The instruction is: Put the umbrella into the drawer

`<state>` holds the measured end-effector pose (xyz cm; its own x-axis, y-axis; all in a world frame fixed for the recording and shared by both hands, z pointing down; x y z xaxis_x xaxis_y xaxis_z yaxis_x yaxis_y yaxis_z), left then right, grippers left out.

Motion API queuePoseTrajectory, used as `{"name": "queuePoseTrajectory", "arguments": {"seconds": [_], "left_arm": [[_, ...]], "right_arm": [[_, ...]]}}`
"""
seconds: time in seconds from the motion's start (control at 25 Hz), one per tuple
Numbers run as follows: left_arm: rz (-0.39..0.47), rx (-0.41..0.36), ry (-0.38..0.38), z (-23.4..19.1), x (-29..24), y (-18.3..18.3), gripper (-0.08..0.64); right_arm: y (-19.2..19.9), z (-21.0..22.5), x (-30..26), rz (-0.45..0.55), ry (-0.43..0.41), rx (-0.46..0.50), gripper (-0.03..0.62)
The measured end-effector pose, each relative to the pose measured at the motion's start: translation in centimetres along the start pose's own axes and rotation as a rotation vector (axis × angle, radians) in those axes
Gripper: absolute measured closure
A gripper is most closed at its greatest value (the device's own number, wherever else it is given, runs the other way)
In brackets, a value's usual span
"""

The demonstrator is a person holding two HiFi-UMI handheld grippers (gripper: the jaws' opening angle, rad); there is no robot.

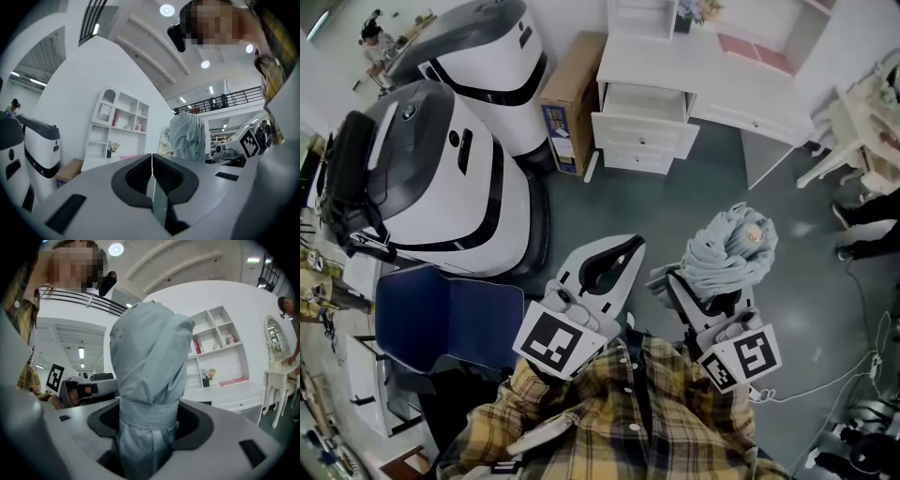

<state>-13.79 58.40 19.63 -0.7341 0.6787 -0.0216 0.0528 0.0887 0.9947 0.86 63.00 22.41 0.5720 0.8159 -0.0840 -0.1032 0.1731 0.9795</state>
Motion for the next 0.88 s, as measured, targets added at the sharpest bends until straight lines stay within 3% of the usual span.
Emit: {"name": "queuePoseTrajectory", "arguments": {"seconds": [0.36,0.88], "left_arm": [[-0.015,0.022,-0.022,-2.6,-3.4,0.5,0.535],[-0.025,0.015,-0.006,-11.4,-13.2,-1.1,0.535]], "right_arm": [[-0.1,3.1,-3.1,-0.023,-0.013,-0.008,0.290],[-3.0,11.2,-12.9,-0.034,0.000,-0.020,0.290]]}}
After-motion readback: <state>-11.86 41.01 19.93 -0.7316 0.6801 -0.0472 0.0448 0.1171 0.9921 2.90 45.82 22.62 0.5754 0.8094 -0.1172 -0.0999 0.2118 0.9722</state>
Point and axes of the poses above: the fingertips, and each gripper's own axes: x backward along the fingers, z to its right, y out of its underside, the point moved 6 cm from there along x, backward along the fingers, and after that the axes turned 9 degrees about -y, right-handed, at the moved point
